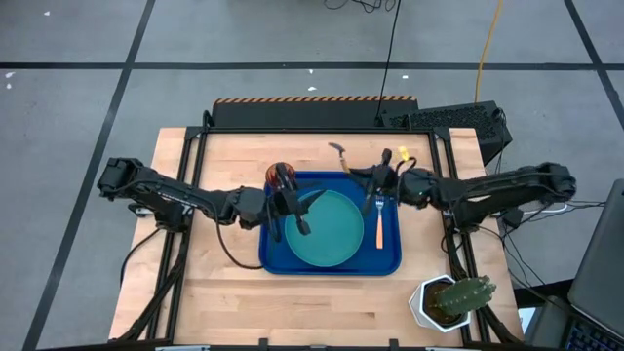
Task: Pick and place plate/cup/fork/spoon on tray
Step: Put the orange spoon on the blue tray to the right of the yellow fork
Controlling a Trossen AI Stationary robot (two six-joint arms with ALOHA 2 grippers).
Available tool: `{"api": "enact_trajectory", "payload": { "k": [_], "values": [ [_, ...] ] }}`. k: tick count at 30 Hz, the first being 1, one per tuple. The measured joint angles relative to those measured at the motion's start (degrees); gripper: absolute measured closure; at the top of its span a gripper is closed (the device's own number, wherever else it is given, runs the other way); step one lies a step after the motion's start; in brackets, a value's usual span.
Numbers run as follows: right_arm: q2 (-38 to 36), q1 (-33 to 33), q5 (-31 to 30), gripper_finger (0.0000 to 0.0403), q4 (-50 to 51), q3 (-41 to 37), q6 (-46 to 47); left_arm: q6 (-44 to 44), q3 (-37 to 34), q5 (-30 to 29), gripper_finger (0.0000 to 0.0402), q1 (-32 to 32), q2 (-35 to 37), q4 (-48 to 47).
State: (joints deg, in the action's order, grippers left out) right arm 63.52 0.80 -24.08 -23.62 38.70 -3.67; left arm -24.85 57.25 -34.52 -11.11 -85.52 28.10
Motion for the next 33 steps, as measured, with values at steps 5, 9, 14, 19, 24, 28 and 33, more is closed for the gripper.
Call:
{"api": "enact_trajectory", "payload": {
  "k": [5, 9, 14, 19, 24, 28, 33],
  "values": [
    [-7.1, -3.6, 8.0, 0.0397, 13.6, 0.0, 12.2, -1.2, 0.0, 0.0, 0.0307, 0.1, 0.0, -0.1],
    [-10.2, -4.9, 9.5, 0.0397, 19.4, 0.0, 18.3, -1.8, 0.0, 0.0, 0.0307, 0.2, 0.0, -0.1],
    [-12.0, -7.2, 15.9, 0.0397, 26.2, 0.0, 29.7, -5.7, 0.0, -2.2, 0.0307, 0.2, 0.0, -0.2],
    [-12.2, -9.8, 24.9, 0.0395, 30.3, 0.0, 42.7, -10.3, 0.0, -4.4, 0.0307, 0.8, 0.0, 0.6],
    [-12.9, -10.6, 28.2, 0.0395, 30.5, -1.8, 55.2, -11.6, 0.0, -4.6, 0.0307, 3.8, 0.0, 0.7],
    [-16.6, -10.4, 28.4, 0.0395, 28.0, -7.3, 68.0, -9.6, 0.0, -5.2, 0.0307, 6.6, 0.1, -0.7],
    [-24.5, -7.0, 21.0, 0.0395, 19.7, -17.8, 82.6, -5.7, 0.0, -5.2, 0.0307, 9.7, 0.1, -4.3]
  ]
}}
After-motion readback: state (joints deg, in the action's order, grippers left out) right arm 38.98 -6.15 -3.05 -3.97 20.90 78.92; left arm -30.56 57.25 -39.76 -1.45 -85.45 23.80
